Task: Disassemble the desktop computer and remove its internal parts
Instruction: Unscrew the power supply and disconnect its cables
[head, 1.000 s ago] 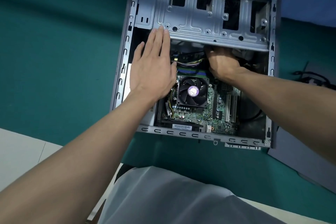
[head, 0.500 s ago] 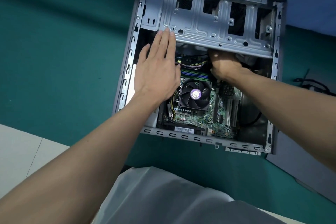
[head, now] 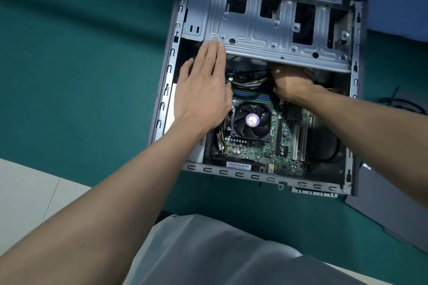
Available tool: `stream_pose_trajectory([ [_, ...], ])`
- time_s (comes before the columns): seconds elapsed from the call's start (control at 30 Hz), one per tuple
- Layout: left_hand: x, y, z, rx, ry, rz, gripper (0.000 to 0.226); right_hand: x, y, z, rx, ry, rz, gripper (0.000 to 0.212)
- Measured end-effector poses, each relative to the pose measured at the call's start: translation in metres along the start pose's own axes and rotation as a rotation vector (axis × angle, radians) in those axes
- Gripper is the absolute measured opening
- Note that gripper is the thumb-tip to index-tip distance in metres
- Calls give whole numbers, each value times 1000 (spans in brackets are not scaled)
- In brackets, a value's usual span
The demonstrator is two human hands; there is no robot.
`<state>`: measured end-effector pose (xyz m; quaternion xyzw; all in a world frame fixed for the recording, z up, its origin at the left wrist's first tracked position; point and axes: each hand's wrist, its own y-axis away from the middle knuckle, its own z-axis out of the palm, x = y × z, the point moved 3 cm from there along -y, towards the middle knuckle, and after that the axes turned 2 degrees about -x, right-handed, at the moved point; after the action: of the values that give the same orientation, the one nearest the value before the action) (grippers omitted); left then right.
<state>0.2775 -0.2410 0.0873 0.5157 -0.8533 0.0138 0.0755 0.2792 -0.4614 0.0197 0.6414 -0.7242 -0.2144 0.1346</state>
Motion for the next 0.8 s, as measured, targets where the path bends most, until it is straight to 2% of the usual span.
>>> stream_pose_trajectory([
  [0.07,0,0,0,2,-1,-5,71,-4,3,4,80,22,-35,42],
  [0.1,0,0,0,3,0,-4,71,-4,2,3,63,20,-40,43],
  [0.23,0,-1,0,3,8,-2,71,8,-6,-5,-141,-4,30,32],
  [0.4,0,-1,0,2,8,-10,72,-3,1,-3,69,-4,-73,39],
  [0.53,0,-1,0,1,8,-7,72,4,-6,-6,-121,19,-5,27],
  [0.7,0,-1,0,2,8,-7,71,-5,2,1,8,-10,-43,42],
  [0.8,1,-1,0,3,12,-3,71,-3,-2,-4,-58,12,-52,33],
])
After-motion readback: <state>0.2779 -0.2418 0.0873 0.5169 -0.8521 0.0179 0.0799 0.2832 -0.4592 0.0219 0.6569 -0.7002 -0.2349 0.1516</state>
